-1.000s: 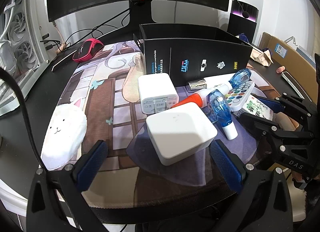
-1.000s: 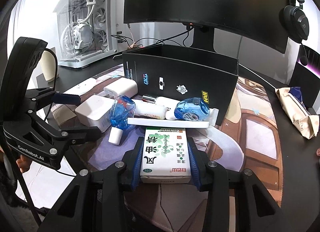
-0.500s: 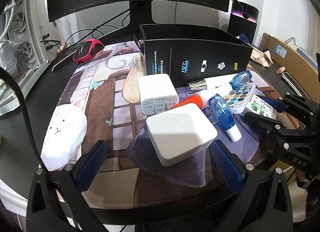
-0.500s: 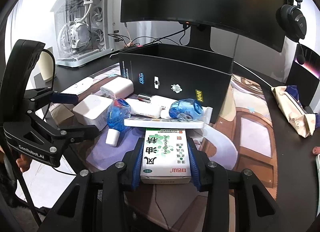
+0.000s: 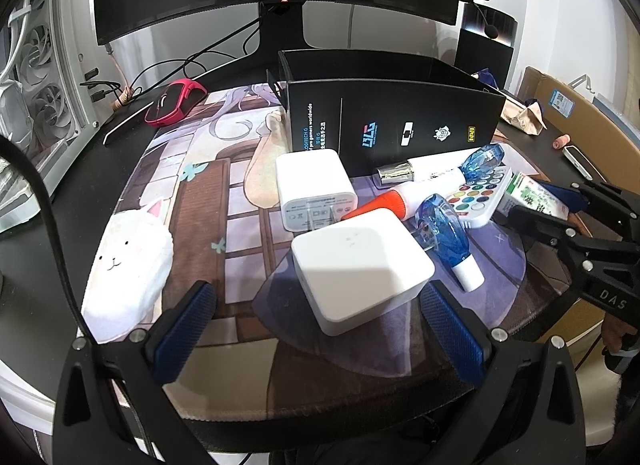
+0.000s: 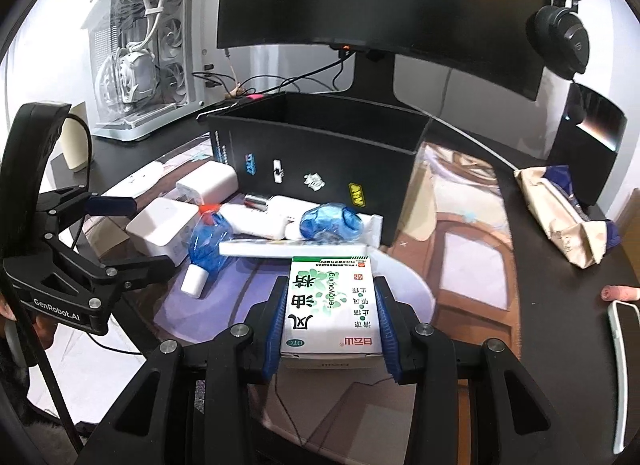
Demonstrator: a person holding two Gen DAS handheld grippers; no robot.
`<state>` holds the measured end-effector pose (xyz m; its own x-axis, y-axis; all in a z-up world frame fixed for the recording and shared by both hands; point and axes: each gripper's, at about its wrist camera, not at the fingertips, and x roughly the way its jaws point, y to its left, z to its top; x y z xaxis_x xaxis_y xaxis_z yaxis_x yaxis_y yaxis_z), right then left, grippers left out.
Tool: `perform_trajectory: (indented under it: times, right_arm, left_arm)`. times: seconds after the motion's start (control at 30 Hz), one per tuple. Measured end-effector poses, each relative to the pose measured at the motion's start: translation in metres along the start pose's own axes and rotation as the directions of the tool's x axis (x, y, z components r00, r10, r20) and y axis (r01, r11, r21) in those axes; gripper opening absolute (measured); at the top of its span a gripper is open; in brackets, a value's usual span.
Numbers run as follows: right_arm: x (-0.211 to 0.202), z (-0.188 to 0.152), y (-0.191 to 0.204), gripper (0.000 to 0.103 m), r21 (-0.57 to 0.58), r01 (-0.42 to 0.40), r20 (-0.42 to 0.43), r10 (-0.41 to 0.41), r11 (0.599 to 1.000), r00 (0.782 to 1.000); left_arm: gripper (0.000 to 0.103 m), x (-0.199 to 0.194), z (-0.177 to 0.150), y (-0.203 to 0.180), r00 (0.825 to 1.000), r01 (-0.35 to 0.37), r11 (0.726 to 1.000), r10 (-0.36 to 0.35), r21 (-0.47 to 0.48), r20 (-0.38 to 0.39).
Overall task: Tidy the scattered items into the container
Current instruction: 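Close the left gripper on the white square box and lift it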
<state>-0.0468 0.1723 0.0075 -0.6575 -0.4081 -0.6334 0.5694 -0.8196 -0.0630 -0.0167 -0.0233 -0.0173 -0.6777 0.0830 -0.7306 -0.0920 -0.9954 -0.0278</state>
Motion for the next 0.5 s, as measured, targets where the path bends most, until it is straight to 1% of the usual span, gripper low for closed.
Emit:
perform_trajectory:
  times: [0.23, 0.5]
  right_arm:
    - [-0.014, 0.006, -0.004, 0.04, -0.013, 0.051, 0.025, -0.051, 0.999, 0.998]
    - [-0.021, 0.008, -0.007, 0.04, -0.012, 0.063, 0.034, -0.062, 0.998, 0.997]
  left_arm:
    - [0.103, 0.002, 0.001, -0.001, 1.0, -0.001, 1.0, 0.001, 0.0, 0.008]
    - [0.103, 0.005, 0.004, -0.003, 1.0, -0.015, 1.0, 0.015, -0.014, 0.007]
